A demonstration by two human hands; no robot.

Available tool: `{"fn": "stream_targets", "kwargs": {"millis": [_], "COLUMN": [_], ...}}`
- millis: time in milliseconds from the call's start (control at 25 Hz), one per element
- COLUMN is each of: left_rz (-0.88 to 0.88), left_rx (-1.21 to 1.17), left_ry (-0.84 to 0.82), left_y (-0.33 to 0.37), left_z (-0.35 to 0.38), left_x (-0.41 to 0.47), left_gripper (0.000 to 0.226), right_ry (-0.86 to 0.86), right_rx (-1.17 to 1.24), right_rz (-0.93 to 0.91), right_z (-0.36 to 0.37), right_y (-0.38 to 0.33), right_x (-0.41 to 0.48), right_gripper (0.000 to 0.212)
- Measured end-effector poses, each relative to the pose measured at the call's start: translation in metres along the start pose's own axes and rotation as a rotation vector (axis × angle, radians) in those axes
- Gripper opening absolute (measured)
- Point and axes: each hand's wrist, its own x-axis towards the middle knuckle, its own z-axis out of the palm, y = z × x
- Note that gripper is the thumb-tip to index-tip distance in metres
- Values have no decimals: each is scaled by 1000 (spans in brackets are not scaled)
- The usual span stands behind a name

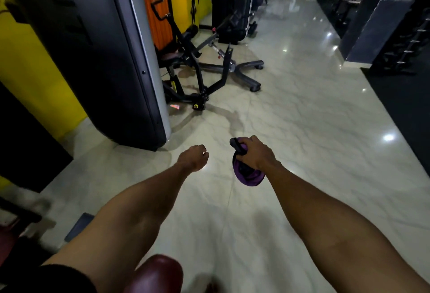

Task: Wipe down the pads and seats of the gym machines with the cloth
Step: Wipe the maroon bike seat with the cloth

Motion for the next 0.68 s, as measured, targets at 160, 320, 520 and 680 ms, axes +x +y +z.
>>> {"fn": "stream_targets", "kwargs": {"millis": [160,320,520,680], "left_rz": [10,-34,-150,-285], "left_rx": [-25,-38,-70,-107], "left_ry": [27,67,121,166], "left_y": [20,35,62,68], "left_z": [-21,-31,-49,-65], "left_x": [63,140,225,280], "left_gripper": [40,39,35,34], "right_ry": [10,-4,-47,-92], "right_rx": [-23,-54,-83,-98], "right_rz": [-36,-99,-224,-365], "right_z": [-29,-50,-82,-94], "right_y": [13,32,49,37], "right_x": [71,163,280,367], "right_gripper": [58,58,57,63]}}
